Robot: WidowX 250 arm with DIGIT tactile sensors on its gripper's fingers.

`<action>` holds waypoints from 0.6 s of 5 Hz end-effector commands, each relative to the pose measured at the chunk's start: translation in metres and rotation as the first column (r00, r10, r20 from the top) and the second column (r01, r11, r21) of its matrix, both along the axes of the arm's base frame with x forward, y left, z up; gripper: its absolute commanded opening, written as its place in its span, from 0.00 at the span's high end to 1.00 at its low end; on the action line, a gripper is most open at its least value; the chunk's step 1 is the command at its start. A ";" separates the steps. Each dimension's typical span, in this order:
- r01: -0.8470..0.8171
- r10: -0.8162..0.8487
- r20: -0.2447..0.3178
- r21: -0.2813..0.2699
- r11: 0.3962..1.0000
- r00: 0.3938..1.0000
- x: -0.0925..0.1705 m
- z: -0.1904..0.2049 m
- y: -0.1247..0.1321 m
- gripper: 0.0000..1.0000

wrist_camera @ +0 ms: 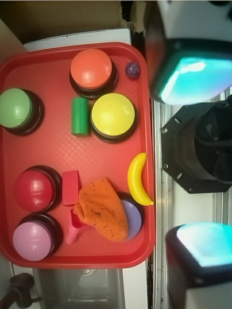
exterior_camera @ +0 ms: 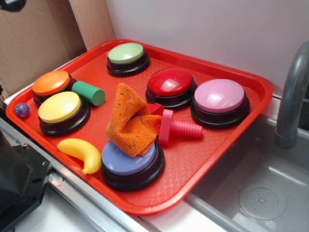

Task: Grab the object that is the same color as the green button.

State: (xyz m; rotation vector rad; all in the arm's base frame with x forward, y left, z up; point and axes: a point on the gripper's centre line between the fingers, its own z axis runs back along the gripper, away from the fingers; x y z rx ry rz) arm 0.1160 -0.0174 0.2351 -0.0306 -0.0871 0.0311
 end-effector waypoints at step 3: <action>-0.356 0.352 -0.053 -0.086 0.931 0.934 0.024 -0.026 0.024 0.00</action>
